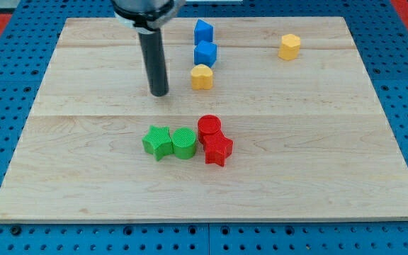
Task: Move the blue triangle diagonally right to the blue cube
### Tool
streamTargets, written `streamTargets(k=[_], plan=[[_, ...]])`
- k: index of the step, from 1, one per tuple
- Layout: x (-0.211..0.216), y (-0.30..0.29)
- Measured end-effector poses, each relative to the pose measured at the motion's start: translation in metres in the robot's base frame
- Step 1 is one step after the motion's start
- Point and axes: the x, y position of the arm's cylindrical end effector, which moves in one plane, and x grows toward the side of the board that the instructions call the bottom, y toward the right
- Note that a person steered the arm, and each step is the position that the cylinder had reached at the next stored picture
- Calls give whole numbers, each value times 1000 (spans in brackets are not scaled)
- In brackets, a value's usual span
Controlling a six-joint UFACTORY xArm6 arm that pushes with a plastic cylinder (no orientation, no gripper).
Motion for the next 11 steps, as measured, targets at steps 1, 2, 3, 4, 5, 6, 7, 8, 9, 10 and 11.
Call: streamTargets(k=[1,2,3,4,5,6,7,8,9,10,11], plan=[[-2,54],[-39,75],[-58,75],[-43,126],[-96,156],[-164,152],[-200,115],[-202,43],[-174,23],[-155,83],[-169,88]])
